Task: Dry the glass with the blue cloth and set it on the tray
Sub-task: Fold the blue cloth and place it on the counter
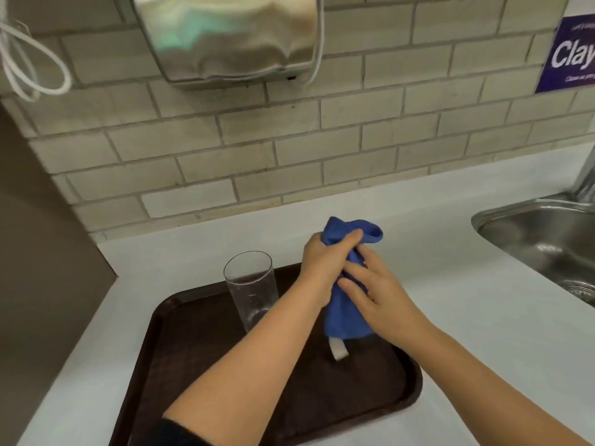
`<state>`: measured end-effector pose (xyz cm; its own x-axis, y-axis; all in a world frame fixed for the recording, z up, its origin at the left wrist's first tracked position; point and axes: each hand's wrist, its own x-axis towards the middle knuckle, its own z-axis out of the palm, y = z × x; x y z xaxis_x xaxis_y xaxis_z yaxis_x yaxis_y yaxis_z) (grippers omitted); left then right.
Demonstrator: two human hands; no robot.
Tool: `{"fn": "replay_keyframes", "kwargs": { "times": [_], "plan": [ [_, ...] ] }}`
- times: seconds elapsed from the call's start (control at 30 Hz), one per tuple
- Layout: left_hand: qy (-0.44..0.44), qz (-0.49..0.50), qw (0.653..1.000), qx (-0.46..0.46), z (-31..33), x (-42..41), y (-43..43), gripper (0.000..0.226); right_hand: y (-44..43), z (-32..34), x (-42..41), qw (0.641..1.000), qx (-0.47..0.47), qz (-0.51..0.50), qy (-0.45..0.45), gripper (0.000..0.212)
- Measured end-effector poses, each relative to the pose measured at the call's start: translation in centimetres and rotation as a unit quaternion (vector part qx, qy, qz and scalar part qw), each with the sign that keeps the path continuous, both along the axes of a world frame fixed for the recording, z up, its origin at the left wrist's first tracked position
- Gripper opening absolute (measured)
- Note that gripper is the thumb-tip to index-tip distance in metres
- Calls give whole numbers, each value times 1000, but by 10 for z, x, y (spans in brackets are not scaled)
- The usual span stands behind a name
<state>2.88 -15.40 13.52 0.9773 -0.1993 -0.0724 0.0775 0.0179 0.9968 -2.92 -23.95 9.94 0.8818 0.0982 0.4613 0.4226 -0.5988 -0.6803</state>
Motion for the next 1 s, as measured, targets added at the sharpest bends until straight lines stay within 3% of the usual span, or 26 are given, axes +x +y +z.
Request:
{"fn": "replay_keyframes", "kwargs": {
  "times": [0.03,0.1,0.17,0.23,0.3,0.37,0.47,0.63,0.77,1.0],
  "plan": [
    [17,7,1000,-21,-2,6,-3,25,-10,0,0,1000,5,1,4,32],
    [23,-4,999,-37,-5,11,-11,23,-33,4,1,994,107,-25,5,28],
    [1,-24,999,-28,-9,11,-24,23,-60,8,4,969,226,-105,-5,25],
    [-18,-38,999,-22,-7,6,-38,19,-86,10,11,949,276,-143,42,34],
    [-23,-48,998,-27,-4,5,-52,20,-107,12,17,936,318,-92,118,44],
    [-27,-68,997,-26,1,4,-62,25,-122,17,21,922,355,-35,149,32],
    [-32,-96,995,-4,7,8,-70,28,-145,26,21,925,353,-7,142,25],
    [-12,-162,987,2,5,13,-77,31,-175,29,23,926,328,38,181,43],
    [20,-194,981,-6,-4,18,-84,31,-192,27,29,922,313,39,226,39],
    [109,-114,986,48,-42,51,-92,31,-194,-4,74,913,252,-26,321,6]
  ]
}}
